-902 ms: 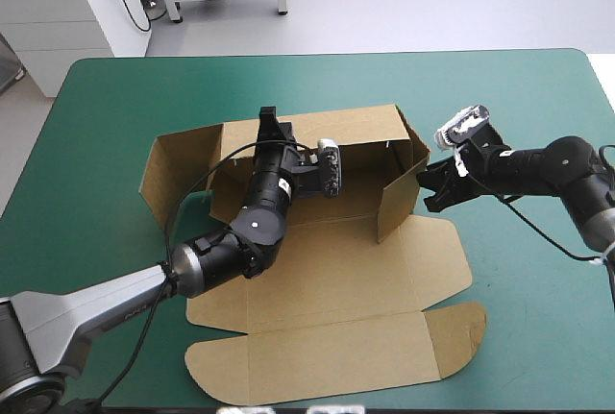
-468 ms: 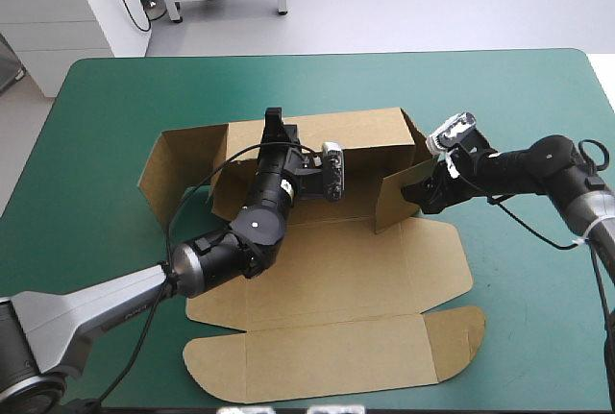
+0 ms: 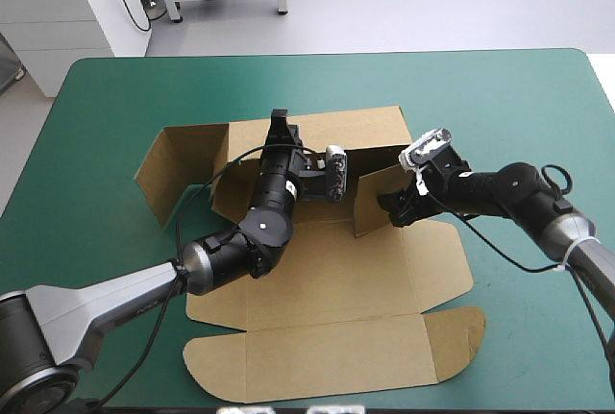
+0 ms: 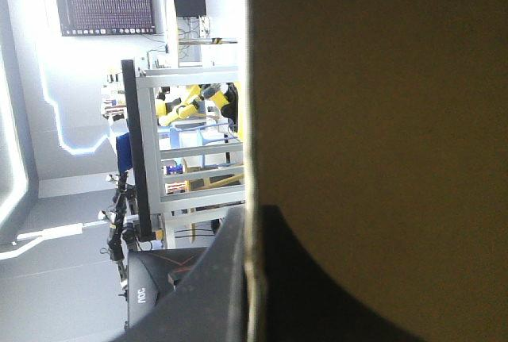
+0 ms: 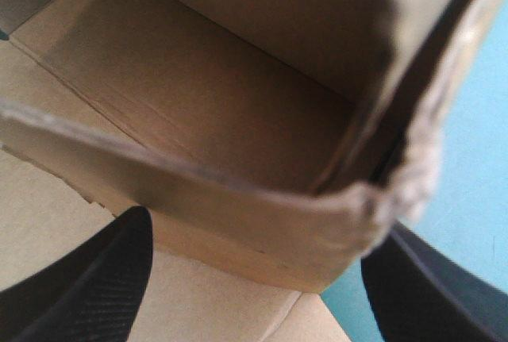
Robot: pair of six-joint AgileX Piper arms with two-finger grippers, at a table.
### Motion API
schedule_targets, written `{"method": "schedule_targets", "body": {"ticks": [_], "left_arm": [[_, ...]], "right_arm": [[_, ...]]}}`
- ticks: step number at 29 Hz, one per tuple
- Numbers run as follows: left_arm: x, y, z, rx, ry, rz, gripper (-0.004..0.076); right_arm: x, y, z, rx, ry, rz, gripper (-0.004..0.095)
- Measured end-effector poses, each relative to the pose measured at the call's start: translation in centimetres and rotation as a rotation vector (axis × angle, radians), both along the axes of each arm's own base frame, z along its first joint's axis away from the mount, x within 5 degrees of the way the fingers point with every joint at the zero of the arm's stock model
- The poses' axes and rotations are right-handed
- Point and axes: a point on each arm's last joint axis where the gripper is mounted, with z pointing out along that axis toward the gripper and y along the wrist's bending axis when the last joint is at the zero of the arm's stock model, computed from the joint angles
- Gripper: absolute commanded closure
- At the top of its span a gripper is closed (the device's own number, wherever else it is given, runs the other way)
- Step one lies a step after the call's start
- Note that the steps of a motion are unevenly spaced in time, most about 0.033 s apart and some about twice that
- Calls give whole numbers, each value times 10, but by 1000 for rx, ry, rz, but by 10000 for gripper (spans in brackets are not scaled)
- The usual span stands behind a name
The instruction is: Fold the box
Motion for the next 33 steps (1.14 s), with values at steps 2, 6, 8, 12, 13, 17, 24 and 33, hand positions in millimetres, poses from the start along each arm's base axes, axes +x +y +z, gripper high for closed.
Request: {"method": "schedule_targets", "body": {"ticks": [2, 6, 8, 12, 13, 17, 24, 33], "left_arm": [[0, 0, 0, 6, -7, -4, 731], [1, -2, 0, 27, -24, -16, 731], [1, -2, -1, 35, -30, -21, 731], [2, -1, -2, 41, -31, -19, 731], [2, -1, -2, 42, -32, -21, 731], [2, -2, -2, 44, -33, -29, 731], [2, 0, -2, 45, -34, -23, 731], [3, 1, -1, 38, -36, -2, 699]], "right_arm": [[-7, 2, -6, 5, -42, -46, 235], [-16, 10, -9, 19, -135, -131, 235], [-17, 15, -8, 18, -174, -149, 235], [-16, 22, -6, 13, -217, -190, 268], [-15, 22, -7, 19, -215, -212, 313], [-13, 20, -10, 11, -210, -251, 647], [-10, 17, -9, -23, -228, -279, 926], [-7, 18, -7, -35, -245, -265, 926]]}}
